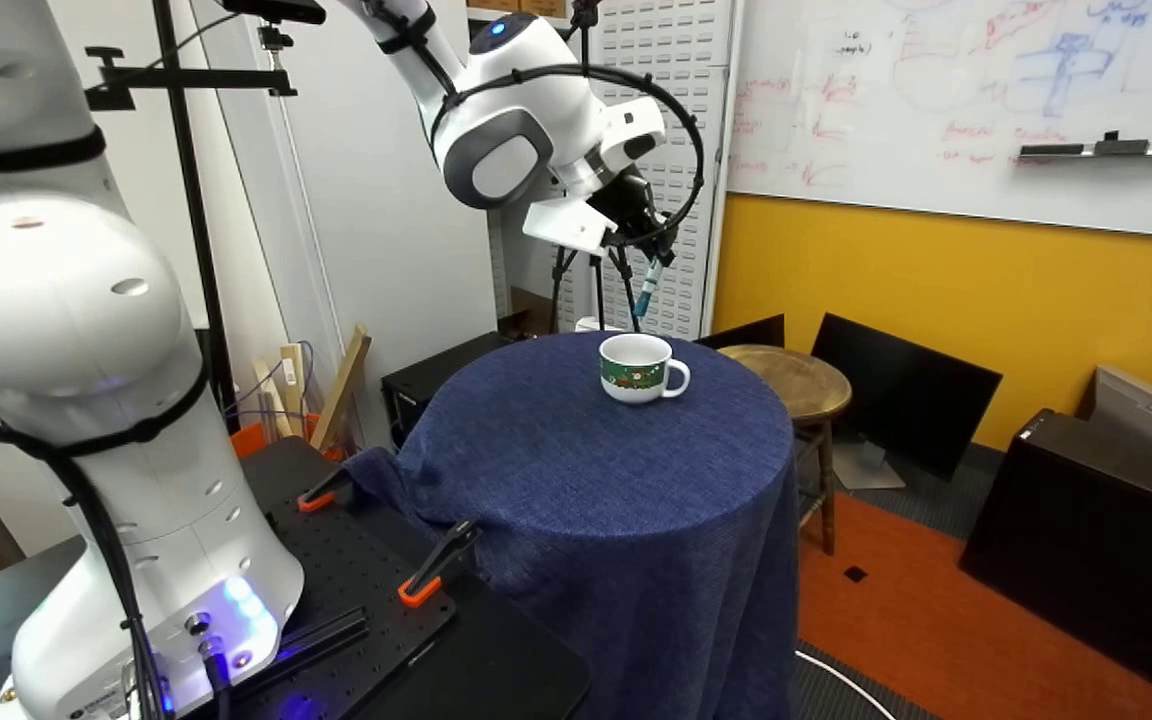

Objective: Put the marker on the table

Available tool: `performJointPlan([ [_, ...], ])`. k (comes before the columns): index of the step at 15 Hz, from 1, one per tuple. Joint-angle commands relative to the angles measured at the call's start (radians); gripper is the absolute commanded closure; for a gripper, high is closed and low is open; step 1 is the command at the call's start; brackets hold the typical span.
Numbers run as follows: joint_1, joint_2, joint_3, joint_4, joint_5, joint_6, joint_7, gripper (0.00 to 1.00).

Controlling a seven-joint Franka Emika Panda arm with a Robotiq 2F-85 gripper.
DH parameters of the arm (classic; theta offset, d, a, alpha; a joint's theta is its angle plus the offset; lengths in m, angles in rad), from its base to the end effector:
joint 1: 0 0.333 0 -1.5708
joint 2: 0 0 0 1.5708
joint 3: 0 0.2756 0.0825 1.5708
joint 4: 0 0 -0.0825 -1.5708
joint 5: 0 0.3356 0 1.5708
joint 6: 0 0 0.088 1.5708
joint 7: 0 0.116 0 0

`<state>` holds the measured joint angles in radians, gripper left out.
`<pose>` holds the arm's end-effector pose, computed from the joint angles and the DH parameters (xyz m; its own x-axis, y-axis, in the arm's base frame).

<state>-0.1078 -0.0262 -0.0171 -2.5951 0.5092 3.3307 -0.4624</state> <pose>0.4485 -0.1095 0.3427 0.7260 -0.1308 0.6751 -0.2138 -0.9760 0.0409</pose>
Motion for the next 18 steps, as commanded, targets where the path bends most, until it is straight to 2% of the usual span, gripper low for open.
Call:
performJointPlan([
  [1,-0.028,-0.066,-0.033,-0.049,0.037,-0.019,0.024,0.95],
  [4,-0.051,-0.079,-0.072,-0.043,0.051,-0.089,0.020,0.95],
  [5,-0.065,-0.088,-0.108,-0.055,-0.128,-0.124,0.167,0.95],
  [6,-0.070,-0.090,-0.120,-0.044,-0.161,-0.173,0.194,0.95],
  [7,-0.050,-0.091,-0.127,-0.023,-0.060,-0.220,0.119,0.95],
  [14,-0.080,-0.058,-0.197,0.032,-0.045,-0.471,0.155,0.95],
  [18,-0.086,-0.009,-0.220,0.074,-0.042,-0.557,0.158,0.95],
])
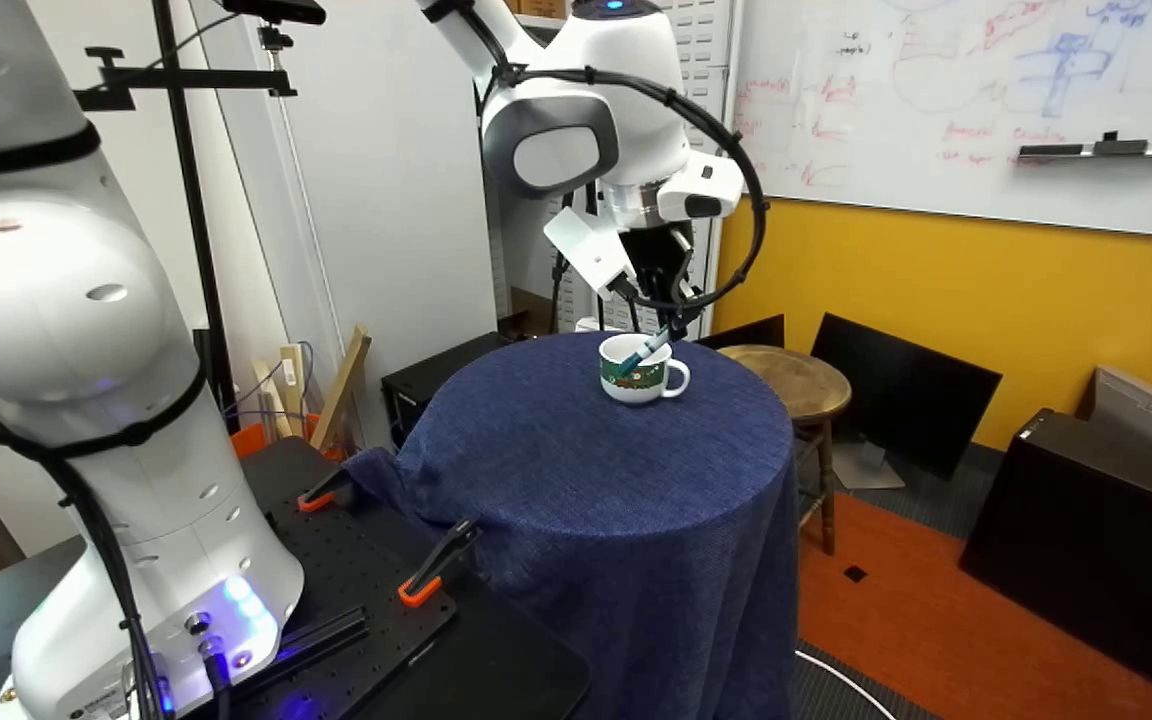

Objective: Put the marker on the table

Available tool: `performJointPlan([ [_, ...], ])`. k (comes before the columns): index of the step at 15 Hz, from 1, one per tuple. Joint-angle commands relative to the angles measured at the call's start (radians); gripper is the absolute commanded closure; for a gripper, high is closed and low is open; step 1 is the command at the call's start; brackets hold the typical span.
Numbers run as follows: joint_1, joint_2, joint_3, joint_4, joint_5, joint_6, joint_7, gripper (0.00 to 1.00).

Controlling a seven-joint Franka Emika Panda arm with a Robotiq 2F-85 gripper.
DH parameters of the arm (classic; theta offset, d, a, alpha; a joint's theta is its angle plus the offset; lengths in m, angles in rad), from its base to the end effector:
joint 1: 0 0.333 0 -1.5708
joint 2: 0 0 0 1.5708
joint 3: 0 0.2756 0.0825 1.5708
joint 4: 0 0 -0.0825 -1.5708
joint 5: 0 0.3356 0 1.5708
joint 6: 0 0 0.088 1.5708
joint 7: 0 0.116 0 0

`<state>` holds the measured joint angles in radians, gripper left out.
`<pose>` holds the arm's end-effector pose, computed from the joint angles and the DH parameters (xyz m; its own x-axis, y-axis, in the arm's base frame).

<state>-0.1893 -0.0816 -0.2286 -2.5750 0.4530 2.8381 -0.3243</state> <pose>0.3993 -0.2002 0.3129 0.8045 -0.4832 0.3454 -0.4488 -0.8755 -0.1794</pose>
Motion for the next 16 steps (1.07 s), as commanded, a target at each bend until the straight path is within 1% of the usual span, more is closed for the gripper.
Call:
performJointPlan([
  [1,-0.002,0.062,-0.012,0.066,0.020,-0.080,0.017,0.95],
  [6,-0.003,0.162,-0.010,0.139,0.026,-0.137,0.035,0.95],
  [12,-0.012,0.301,-0.007,0.255,0.053,-0.219,0.049,0.95],
  [13,-0.052,0.316,0.029,0.273,0.042,-0.243,0.062,0.95],
  [16,-0.078,0.367,0.042,0.329,0.029,-0.313,0.098,0.95],
])
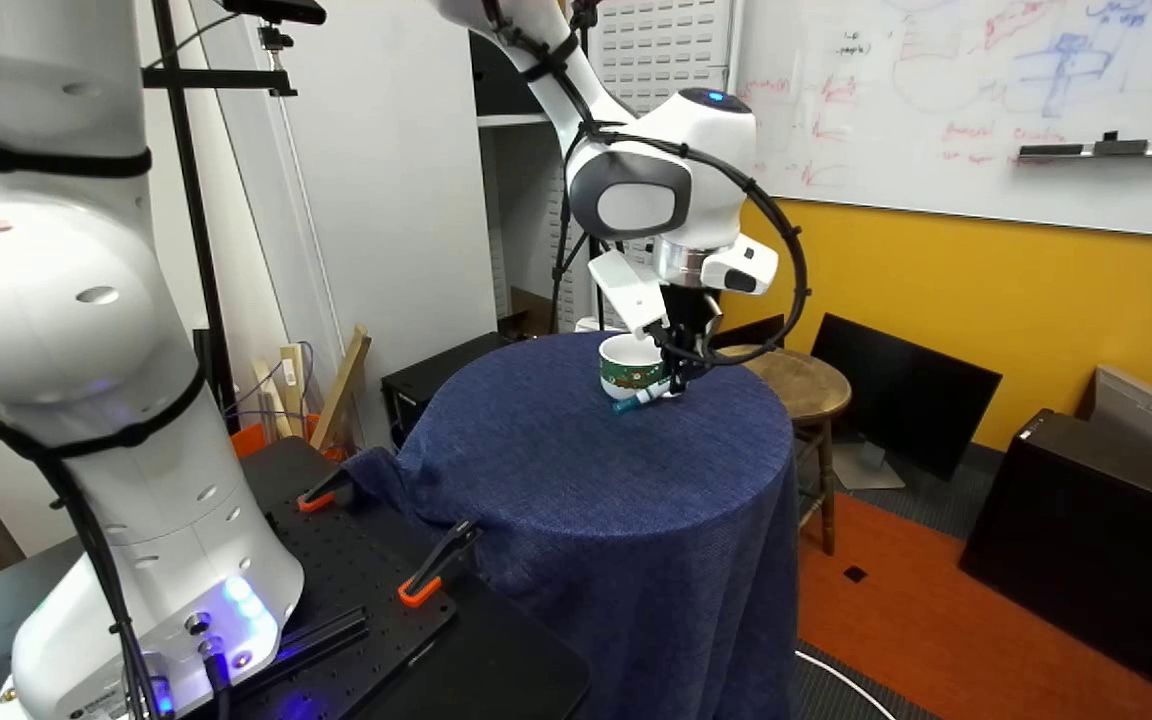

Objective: Put the marker on the table

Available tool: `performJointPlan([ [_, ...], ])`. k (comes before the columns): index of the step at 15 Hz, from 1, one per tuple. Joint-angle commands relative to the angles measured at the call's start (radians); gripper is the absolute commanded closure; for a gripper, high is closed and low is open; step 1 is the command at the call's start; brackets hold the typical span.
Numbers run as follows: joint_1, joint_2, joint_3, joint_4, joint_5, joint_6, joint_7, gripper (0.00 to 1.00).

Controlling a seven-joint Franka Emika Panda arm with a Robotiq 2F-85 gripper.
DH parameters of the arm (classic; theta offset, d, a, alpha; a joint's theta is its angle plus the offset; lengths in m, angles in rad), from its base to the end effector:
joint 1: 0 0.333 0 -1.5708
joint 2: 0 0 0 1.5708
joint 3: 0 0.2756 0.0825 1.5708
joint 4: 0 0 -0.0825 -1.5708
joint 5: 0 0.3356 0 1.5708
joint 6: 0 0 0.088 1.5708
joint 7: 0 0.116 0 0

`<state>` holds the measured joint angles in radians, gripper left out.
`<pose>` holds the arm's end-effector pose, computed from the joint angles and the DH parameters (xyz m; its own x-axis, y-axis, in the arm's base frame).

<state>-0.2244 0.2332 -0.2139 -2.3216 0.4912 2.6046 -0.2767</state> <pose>0.4406 -0.2171 0.2388 0.8345 -0.5456 0.0774 -0.5219 -0.8277 -0.2063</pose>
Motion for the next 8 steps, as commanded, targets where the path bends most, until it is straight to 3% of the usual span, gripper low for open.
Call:
performJointPlan([
  [1,-0.050,0.067,0.030,0.091,-0.014,-0.097,0.062,0.95],
  [3,-0.061,0.088,0.035,0.119,-0.021,-0.129,0.081,0.95],
  [4,-0.062,0.098,0.035,0.129,-0.028,-0.136,0.095,0.54],
  [5,-0.064,0.104,0.035,0.139,-0.034,-0.144,0.110,0.53],
  [8,-0.069,0.118,0.038,0.160,-0.036,-0.162,0.134,0.31],
])
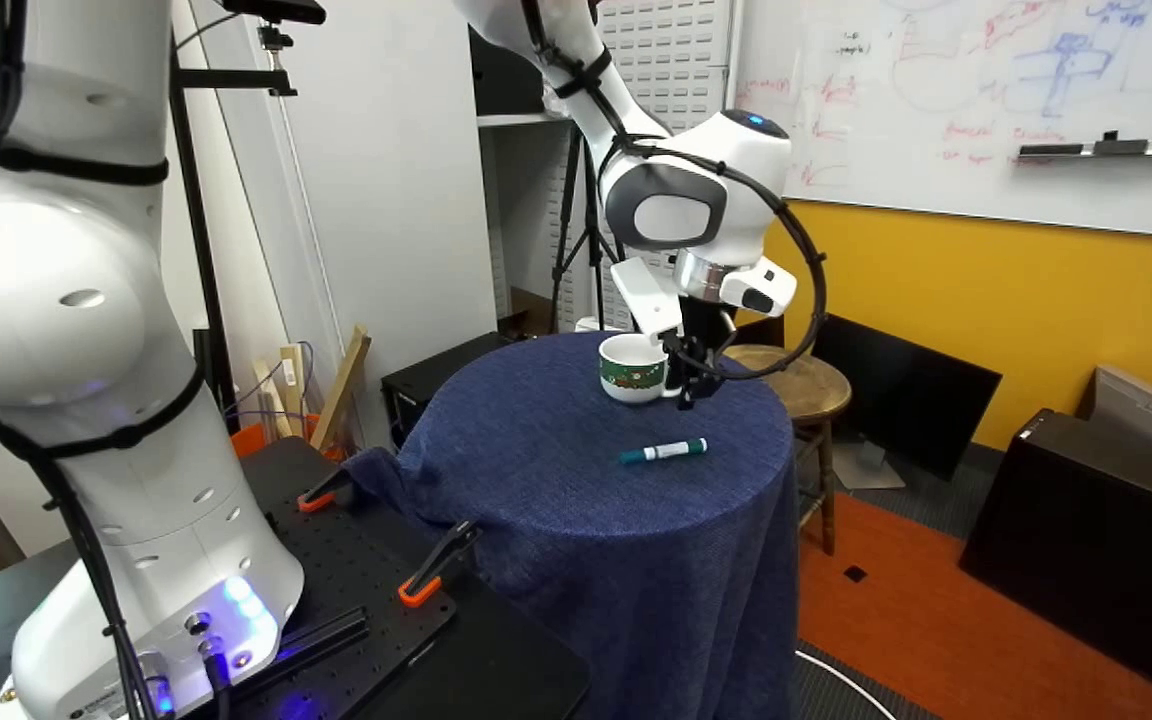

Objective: Put the marker on the table

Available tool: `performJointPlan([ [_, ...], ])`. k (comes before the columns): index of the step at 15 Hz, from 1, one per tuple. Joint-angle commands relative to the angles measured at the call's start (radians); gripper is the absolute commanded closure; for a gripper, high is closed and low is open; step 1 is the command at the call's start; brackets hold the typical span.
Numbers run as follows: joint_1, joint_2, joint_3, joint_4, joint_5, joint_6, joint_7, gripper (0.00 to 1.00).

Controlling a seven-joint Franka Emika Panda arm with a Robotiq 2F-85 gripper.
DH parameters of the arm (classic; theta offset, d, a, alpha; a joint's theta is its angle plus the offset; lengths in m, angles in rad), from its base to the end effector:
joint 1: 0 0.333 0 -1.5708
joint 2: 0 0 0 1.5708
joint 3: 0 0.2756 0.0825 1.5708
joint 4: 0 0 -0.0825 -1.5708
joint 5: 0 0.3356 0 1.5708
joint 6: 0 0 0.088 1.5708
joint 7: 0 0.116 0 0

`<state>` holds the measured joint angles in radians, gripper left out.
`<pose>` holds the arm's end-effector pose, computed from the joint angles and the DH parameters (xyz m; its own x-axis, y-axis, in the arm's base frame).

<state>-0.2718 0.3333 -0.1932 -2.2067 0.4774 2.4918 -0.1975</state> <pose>0.4542 -0.2299 0.2195 0.8004 -0.5989 -0.0283 -0.5899 -0.7782 -0.2157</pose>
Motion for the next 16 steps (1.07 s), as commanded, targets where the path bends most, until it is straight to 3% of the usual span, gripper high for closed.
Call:
performJointPlan([
  [1,-0.022,0.022,0.017,0.050,-0.022,-0.051,0.063,0.24],
  [4,-0.017,0.023,0.015,0.054,-0.030,-0.045,0.086,0.02],
  [5,-0.016,0.021,0.016,0.053,-0.032,-0.044,0.090,0.00],
  [16,-0.022,0.017,0.026,0.037,-0.044,-0.009,0.081,0.00],
])
